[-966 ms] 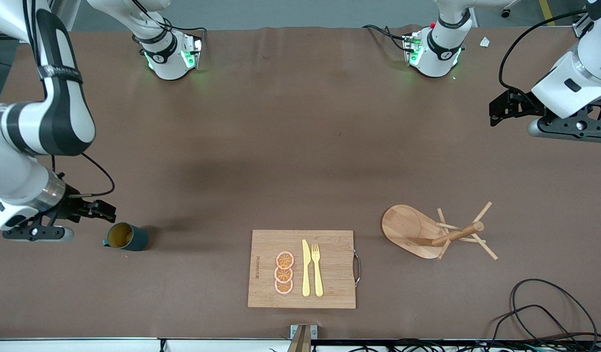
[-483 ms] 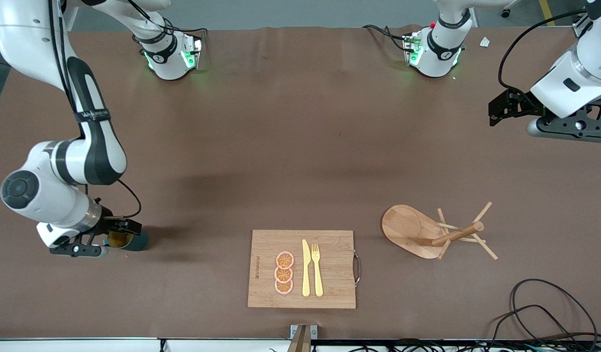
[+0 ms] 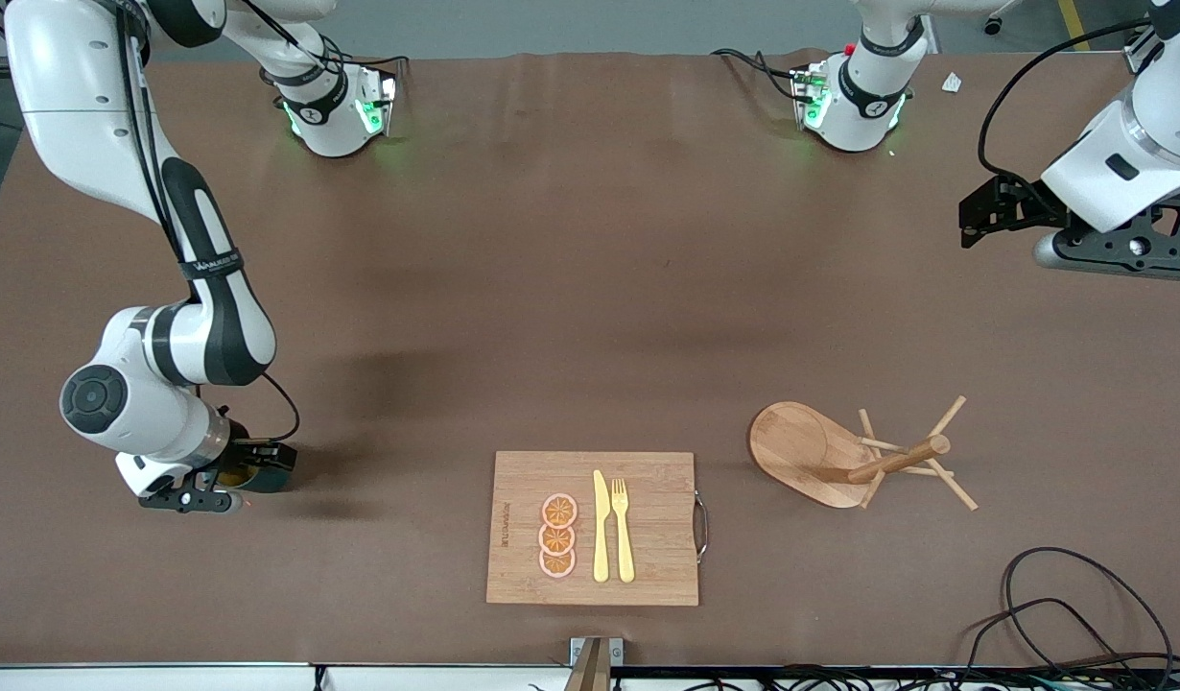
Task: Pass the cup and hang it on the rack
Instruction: 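Reach the right gripper down to the teal mug rim, then grasp the mug rim with the right gripper and carry it toward center, then set the mug down while the left gripper reaches toward it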
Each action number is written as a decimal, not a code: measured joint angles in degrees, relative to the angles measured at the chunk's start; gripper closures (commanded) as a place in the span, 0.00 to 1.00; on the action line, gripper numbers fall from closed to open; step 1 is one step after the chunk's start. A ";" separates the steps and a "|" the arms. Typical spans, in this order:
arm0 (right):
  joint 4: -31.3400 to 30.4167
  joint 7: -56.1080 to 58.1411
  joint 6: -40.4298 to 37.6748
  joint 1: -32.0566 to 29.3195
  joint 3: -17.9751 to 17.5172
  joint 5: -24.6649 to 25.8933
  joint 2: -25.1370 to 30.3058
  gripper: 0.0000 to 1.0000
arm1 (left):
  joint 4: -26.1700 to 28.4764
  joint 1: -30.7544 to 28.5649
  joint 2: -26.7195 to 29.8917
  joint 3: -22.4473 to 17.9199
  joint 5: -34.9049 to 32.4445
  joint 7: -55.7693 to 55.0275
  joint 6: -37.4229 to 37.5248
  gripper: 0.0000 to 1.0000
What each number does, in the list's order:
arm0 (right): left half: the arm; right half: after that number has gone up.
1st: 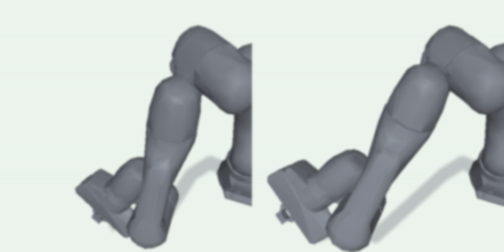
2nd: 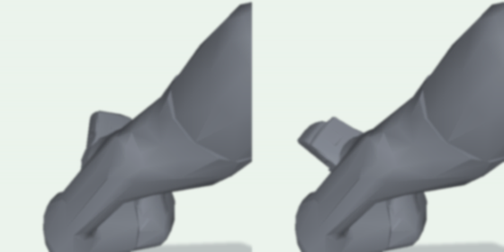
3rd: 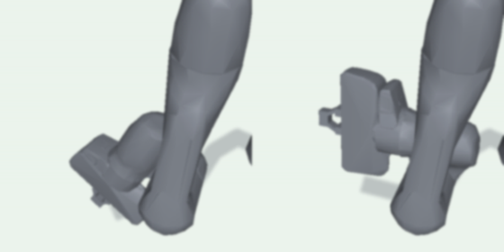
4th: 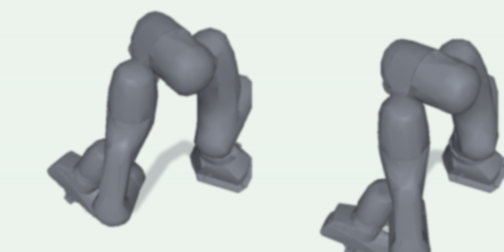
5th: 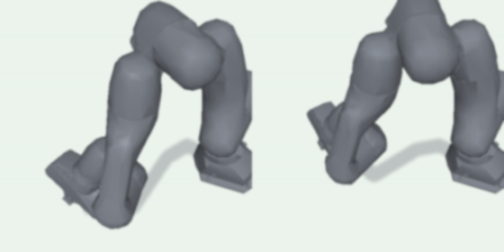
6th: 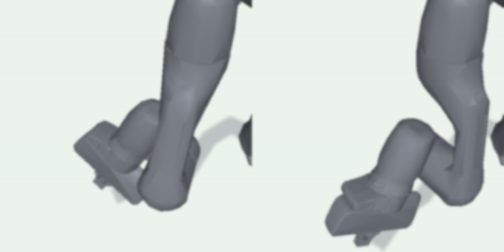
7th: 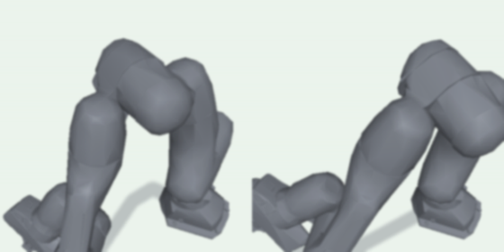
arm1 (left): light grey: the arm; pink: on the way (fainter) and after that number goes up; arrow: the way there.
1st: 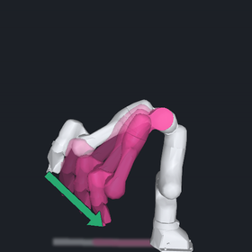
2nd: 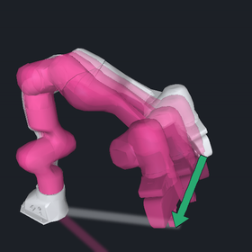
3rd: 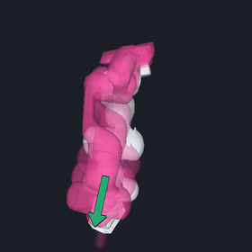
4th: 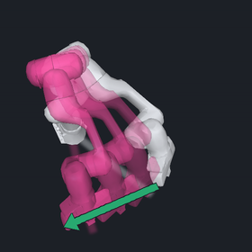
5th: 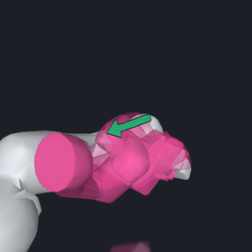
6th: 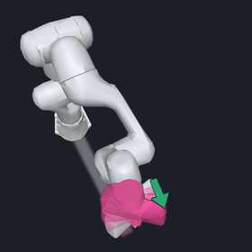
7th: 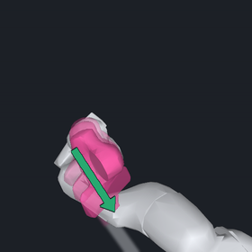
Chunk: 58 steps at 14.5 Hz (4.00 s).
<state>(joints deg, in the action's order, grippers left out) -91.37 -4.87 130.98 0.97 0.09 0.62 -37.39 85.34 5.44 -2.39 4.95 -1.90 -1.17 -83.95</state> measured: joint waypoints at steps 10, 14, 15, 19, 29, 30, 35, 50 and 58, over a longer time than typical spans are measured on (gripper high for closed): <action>0.45 0.67 -0.34 0.04 0.11 0.16 -0.59 0.98 | 0.00 0.04 -0.03 0.01 0.00 0.00 0.00 0.00; 4.88 -4.21 -8.44 3.58 -0.64 -0.29 -0.33 0.98 | 0.00 0.05 -0.04 0.02 0.00 0.00 0.00 0.00; 6.60 -7.80 -10.92 5.58 -0.80 -0.33 -0.18 0.98 | 0.00 0.05 -0.04 0.02 0.00 0.00 0.00 0.00; 11.00 -26.66 -14.36 17.92 -1.36 -0.40 0.26 0.98 | 0.00 0.09 -0.06 0.06 0.00 0.00 0.00 0.00; 22.02 -68.51 -9.41 48.94 -0.99 -0.30 -8.29 0.98 | -0.01 0.19 -0.09 0.08 0.74 0.00 0.00 0.00; 23.30 -70.10 -9.23 50.60 -0.94 -0.30 -9.24 0.98 | -0.01 0.18 -0.11 0.08 1.32 0.00 0.00 0.00; 27.01 -79.04 -5.39 56.12 -0.79 -0.30 -13.62 0.93 | -0.01 0.19 -0.41 0.08 1.76 0.00 -0.05 0.00; 31.02 -71.23 -8.39 47.87 0.59 -0.30 -12.48 0.00 | -0.02 3.44 -1.40 1.25 1.07 -0.25 -0.09 0.00; 31.57 -39.32 -23.69 26.54 1.09 -0.36 -4.27 0.00 | 0.00 13.26 -7.53 2.56 -1.91 -15.62 -7.30 0.00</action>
<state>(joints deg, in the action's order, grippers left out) -59.80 -44.19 107.28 27.51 1.17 0.26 -41.66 85.34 18.71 -9.92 7.51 -3.81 -16.79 -91.25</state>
